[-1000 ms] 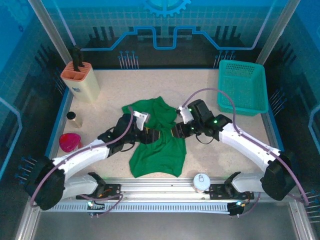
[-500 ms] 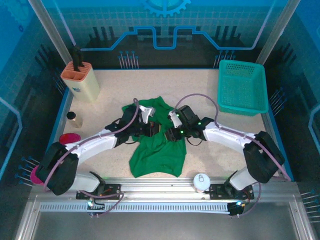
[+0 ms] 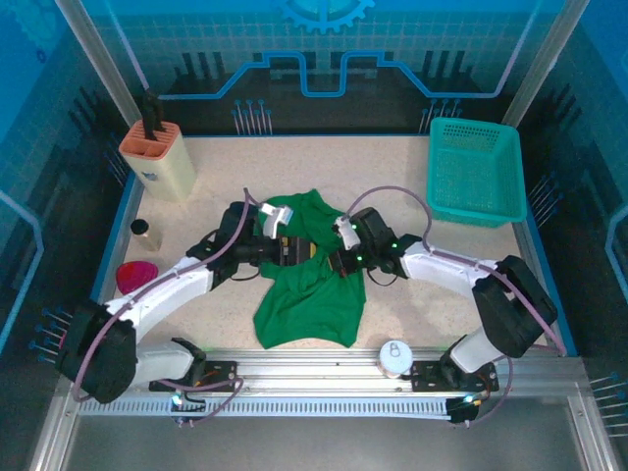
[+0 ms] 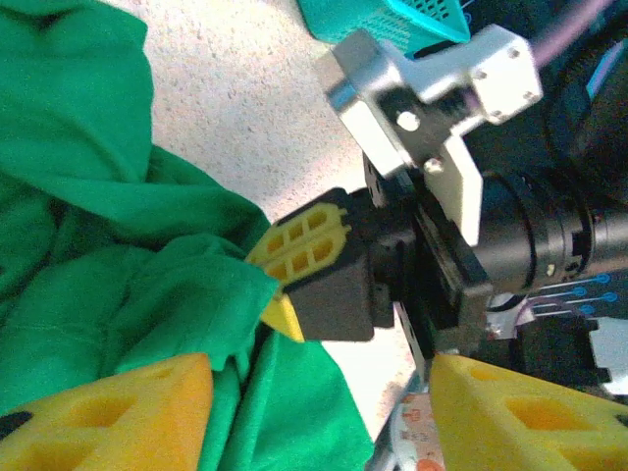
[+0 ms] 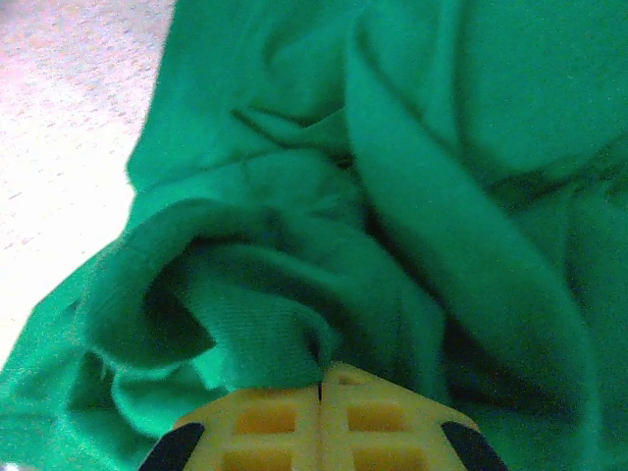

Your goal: Fold the inside-out t-shirt

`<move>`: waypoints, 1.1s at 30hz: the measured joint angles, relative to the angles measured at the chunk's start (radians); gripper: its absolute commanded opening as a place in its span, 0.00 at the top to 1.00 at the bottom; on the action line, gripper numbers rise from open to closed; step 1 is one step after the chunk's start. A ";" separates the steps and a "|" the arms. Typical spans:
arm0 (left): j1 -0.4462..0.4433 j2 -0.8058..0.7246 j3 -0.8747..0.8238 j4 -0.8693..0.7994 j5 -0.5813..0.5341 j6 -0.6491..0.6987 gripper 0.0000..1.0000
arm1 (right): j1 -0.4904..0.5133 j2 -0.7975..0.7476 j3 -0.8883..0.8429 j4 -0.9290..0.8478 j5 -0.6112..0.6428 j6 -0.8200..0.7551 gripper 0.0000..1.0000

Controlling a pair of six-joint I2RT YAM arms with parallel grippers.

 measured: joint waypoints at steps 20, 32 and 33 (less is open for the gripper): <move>-0.014 0.058 -0.006 -0.133 -0.282 -0.019 1.00 | 0.019 -0.072 -0.067 0.127 -0.116 0.021 1.00; -0.002 -0.033 -0.008 -0.137 -0.085 0.080 0.47 | -0.006 -0.169 -0.074 0.110 -0.124 -0.027 1.00; -0.017 -0.033 -0.008 -0.138 -0.068 0.089 0.46 | -0.008 -0.169 -0.074 0.110 -0.124 -0.027 1.00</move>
